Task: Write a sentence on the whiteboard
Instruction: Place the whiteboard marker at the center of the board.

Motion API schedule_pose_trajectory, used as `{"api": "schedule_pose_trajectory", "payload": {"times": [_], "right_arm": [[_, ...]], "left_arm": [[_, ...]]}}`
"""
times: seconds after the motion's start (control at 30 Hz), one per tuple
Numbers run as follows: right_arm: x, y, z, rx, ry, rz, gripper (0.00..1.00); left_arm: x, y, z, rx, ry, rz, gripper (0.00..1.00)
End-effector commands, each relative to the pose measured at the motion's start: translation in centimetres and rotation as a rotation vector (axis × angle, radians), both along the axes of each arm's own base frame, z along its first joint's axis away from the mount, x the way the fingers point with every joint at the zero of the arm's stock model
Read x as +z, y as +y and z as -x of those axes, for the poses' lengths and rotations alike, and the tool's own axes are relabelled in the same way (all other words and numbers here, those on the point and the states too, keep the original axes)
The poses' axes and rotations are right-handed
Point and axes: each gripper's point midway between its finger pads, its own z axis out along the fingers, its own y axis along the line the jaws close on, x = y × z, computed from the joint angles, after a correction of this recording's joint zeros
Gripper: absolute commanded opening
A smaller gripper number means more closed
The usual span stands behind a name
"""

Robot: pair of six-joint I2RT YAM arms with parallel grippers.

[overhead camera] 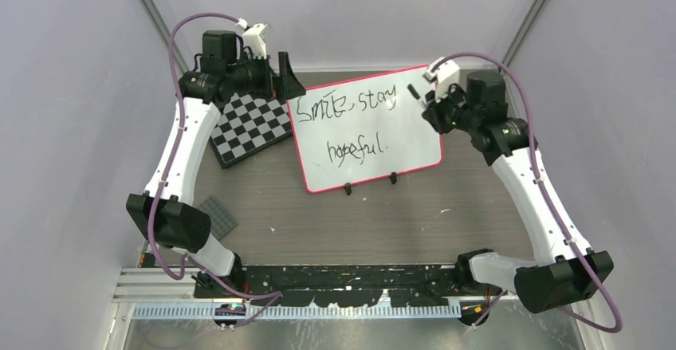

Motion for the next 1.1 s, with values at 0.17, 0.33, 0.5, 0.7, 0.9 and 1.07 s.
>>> {"api": "schedule_pose_trajectory", "payload": {"times": [0.17,0.33,0.5,0.7,0.9,1.07], "right_arm": [[-5.5,-9.5,0.0,-0.512,0.312,-0.328,0.00],[-11.7,-13.4,1.3,-0.676,0.463,-0.327,0.00],[-16.8,-14.7,1.3,-0.743,0.590,-0.334,0.00],[-20.9,-15.8,0.1,-0.785,0.644,-0.290,0.00],[-24.1,-16.3,0.1,-0.814,0.712,-0.255,0.00],[-25.9,-16.7,0.0,-0.822,0.748,-0.226,0.09]], "left_arm": [[0.0,5.8,-2.1,0.221,-0.075,-0.143,1.00],[-1.8,6.6,-1.9,0.229,-0.024,-0.158,1.00],[-3.7,7.0,-2.0,0.224,0.040,-0.173,1.00],[-5.4,8.4,-1.9,0.248,0.093,-0.203,1.00],[-6.8,9.7,-1.8,0.267,0.123,-0.226,1.00],[-7.6,10.1,-1.7,0.269,0.139,-0.239,1.00]]}}
